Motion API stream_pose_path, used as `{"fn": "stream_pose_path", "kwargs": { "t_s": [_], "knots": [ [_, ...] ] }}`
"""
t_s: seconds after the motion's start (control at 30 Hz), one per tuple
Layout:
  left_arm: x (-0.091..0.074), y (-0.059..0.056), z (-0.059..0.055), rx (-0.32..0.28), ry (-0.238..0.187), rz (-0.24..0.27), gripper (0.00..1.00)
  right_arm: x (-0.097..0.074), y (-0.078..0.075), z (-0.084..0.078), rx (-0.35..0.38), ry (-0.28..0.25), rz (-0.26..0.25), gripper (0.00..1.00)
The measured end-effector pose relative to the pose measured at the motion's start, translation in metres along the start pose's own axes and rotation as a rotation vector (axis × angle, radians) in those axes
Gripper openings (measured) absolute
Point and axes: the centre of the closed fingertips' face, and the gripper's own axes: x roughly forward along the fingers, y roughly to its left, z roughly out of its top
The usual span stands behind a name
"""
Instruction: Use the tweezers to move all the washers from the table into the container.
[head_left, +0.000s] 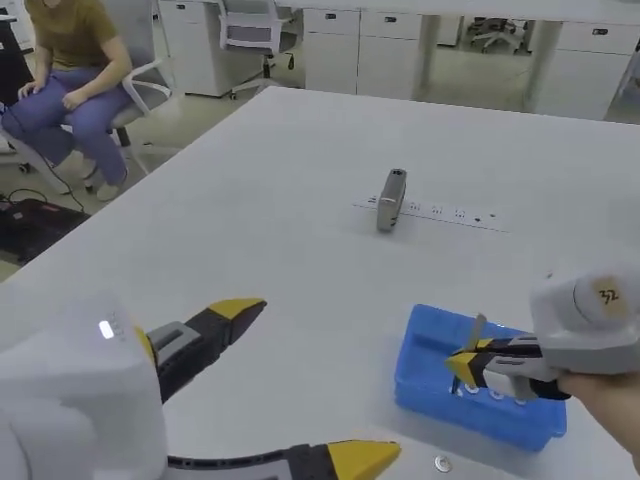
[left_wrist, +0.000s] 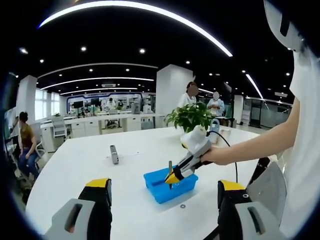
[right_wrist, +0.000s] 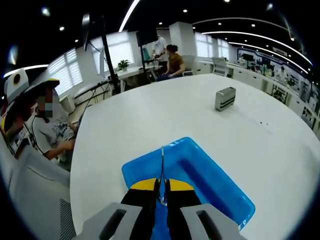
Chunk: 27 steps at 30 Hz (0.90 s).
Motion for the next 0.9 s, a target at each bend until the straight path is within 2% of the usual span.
{"fn": "stream_pose_path", "kwargs": {
  "t_s": [0.17, 0.63, 0.8, 0.9],
  "knots": [
    [0.000, 0.001, -0.001, -0.004, 0.001, 0.001, 0.89, 0.005, -0.006, -0.007, -0.015, 0.016, 0.001, 0.03],
    [-0.003, -0.003, -0.006, -0.013, 0.001, -0.005, 0.89, 0.003, -0.010, -0.007, -0.040, 0.009, -0.012, 0.04],
    [-0.001, -0.003, -0.005, -0.018, -0.003, -0.011, 0.89, -0.003, -0.014, 0.001, -0.034, -0.019, -0.027, 0.04],
    [0.000, -0.002, -0.004, -0.017, -0.007, -0.012, 0.89, -0.011, -0.013, 0.012, -0.036, -0.054, -0.036, 0.04]
  ]
}}
